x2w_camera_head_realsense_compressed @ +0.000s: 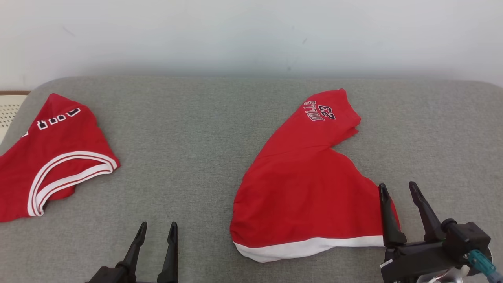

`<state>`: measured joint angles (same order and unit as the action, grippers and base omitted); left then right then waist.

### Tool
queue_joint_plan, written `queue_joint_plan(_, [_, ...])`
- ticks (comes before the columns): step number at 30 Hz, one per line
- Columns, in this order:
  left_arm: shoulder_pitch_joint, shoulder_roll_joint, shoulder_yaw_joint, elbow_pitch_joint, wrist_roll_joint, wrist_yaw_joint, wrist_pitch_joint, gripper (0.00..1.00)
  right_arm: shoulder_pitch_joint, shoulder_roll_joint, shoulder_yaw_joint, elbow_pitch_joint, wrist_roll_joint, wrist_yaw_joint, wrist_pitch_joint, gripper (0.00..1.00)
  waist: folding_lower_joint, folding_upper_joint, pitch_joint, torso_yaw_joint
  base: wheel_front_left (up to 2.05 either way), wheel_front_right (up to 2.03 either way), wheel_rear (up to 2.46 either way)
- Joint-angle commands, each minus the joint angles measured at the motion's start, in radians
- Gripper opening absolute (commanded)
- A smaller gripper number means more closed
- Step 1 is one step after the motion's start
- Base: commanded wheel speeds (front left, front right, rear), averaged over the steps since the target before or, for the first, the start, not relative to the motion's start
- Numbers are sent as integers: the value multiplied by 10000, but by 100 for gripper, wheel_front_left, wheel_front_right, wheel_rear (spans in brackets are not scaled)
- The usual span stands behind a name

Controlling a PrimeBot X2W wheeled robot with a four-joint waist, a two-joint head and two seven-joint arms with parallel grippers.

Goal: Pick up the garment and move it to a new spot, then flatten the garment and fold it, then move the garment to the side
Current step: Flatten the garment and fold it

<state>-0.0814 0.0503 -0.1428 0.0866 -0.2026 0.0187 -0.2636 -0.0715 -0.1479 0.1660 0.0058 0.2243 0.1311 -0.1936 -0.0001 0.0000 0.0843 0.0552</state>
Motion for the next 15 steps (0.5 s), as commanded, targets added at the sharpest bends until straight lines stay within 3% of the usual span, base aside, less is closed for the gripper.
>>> queue_joint_plan(1, [-52, 4, 8, 10, 54, -75, -23, 100, 255, 120, 32, -214, -136, -6, 81, 100, 1, 0, 68, -135, 0, 0, 0])
queue_joint_plan(8, [-362, 3, -224, 314, 149, -433, -22, 100, 225, 316, 312, -465, -239, -6, 322, 100, 1, 0, 182, -409, 0, 0, 0])
queue_joint_plan(15, [-1078, 10, -671, 1491, -113, -863, -22, 100, 4, 334, 501, -397, -114, -6, 279, 100, 1, 0, 381, -954, 0, 0, 0])
